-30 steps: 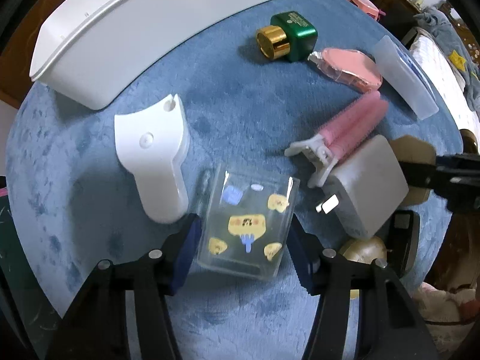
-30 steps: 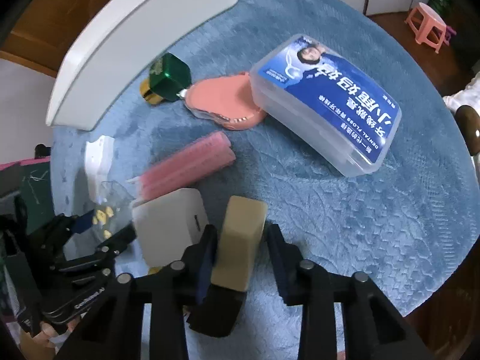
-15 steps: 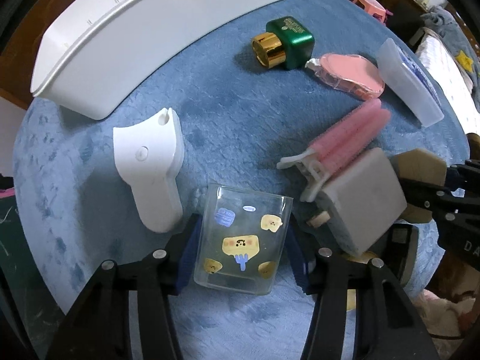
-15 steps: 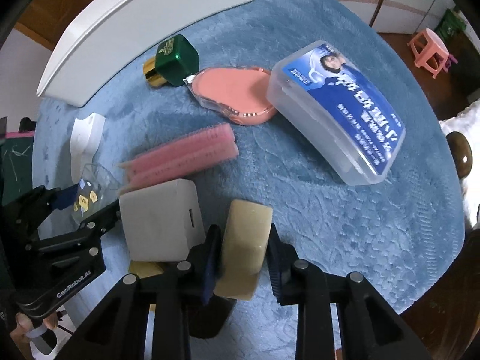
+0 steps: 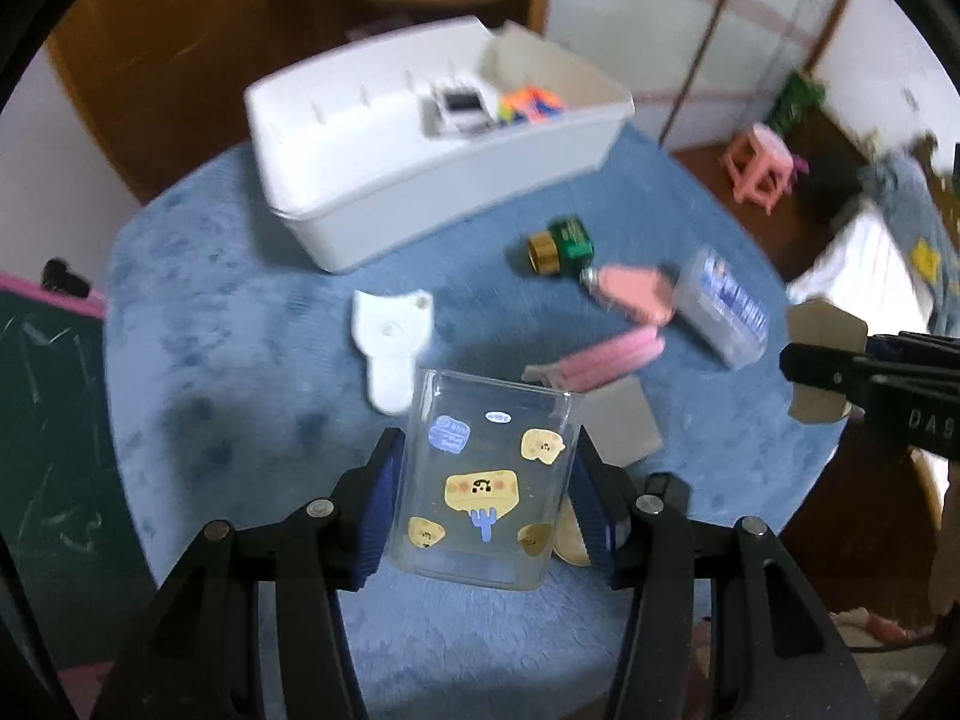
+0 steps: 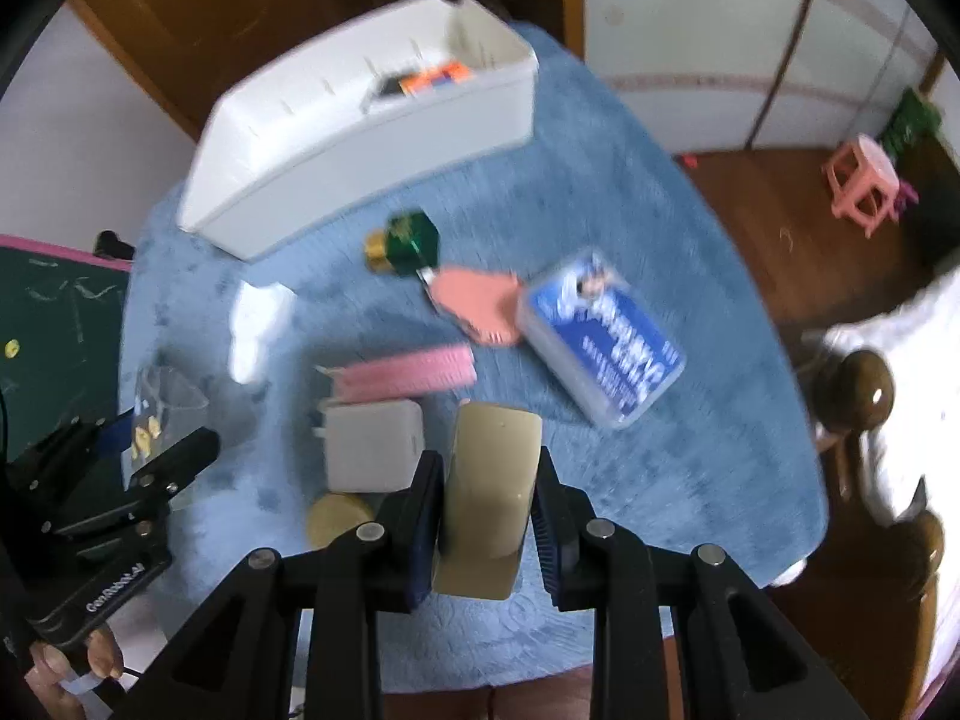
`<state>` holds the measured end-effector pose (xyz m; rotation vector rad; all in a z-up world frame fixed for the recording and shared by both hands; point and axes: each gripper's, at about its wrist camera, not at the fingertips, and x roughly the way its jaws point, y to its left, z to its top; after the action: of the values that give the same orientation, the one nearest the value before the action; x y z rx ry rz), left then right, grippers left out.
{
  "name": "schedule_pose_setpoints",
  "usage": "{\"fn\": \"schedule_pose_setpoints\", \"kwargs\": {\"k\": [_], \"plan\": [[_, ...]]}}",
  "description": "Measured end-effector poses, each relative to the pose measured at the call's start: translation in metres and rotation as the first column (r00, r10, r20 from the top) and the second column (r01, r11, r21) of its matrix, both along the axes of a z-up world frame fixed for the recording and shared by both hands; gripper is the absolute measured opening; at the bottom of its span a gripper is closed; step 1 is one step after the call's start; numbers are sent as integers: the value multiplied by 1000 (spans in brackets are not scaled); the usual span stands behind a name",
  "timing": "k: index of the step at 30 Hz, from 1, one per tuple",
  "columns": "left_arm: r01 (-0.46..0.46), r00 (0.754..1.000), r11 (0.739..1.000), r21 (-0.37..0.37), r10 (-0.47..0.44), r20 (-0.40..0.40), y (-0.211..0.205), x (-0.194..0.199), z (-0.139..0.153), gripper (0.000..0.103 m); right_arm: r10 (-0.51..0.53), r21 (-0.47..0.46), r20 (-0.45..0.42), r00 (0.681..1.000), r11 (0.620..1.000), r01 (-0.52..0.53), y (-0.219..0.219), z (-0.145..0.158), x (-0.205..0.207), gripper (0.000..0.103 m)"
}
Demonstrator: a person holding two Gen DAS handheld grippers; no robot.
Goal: Organize rigid objects
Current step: 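Carry the clear box and beige block into the white tray and release both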
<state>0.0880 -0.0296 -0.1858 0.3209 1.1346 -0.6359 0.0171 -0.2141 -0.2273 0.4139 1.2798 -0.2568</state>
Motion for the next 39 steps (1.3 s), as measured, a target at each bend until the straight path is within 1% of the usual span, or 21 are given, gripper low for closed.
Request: {"fn": "schedule_pose_setpoints", "kwargs": {"k": [2,5,8,10,14,16,20,24,27,29,30,33,36,38,39], "plan": [[-35,999,999,-20,35,6,8,7,14,56,28,-18,40,999,999,-27,-1,25,2,28],[-74,997,996,-43,76,34,11,16,31,56,89,-65,138,986,995,-80,-1,68,3,28],[-99,992,991,-86,105,72,15,23,57,56,134,-83,184,974,989,-120,-1,104,5,28],[-109,986,988,-113,121,113,17,27,82,56,161,-87,216,963,986,-145,3,122,7,28],[-103,972,980,-170,136,194,18,34,122,56,206,-101,307,929,978,-183,8,165,18,28],[-105,963,975,-195,149,226,17,41,140,56,220,-98,336,916,975,-198,7,182,28,28],[-107,942,964,-243,177,287,12,61,176,57,253,-123,392,884,967,-222,5,217,51,28],[-120,923,955,-272,208,323,3,86,203,57,280,-150,457,845,960,-237,0,255,77,28],[-130,904,954,-271,226,364,-8,104,221,57,310,-192,493,813,950,-246,-3,279,96,28],[-142,893,948,-284,247,377,-14,119,229,57,335,-218,508,793,941,-258,-4,289,108,28],[-147,890,945,-291,255,378,-16,124,230,57,346,-226,509,788,937,-265,-4,288,114,28],[-184,881,933,-309,296,368,-26,150,227,57,372,-251,497,784,926,-281,-7,282,137,28],[-217,887,928,-302,317,337,-38,175,208,57,370,-227,467,804,928,-295,-14,260,163,28],[-243,892,931,-272,324,313,-50,191,186,57,362,-202,441,821,932,-303,-19,239,182,28],[-256,898,933,-251,326,295,-57,201,171,57,356,-187,429,830,934,-304,-21,228,189,28]]}}
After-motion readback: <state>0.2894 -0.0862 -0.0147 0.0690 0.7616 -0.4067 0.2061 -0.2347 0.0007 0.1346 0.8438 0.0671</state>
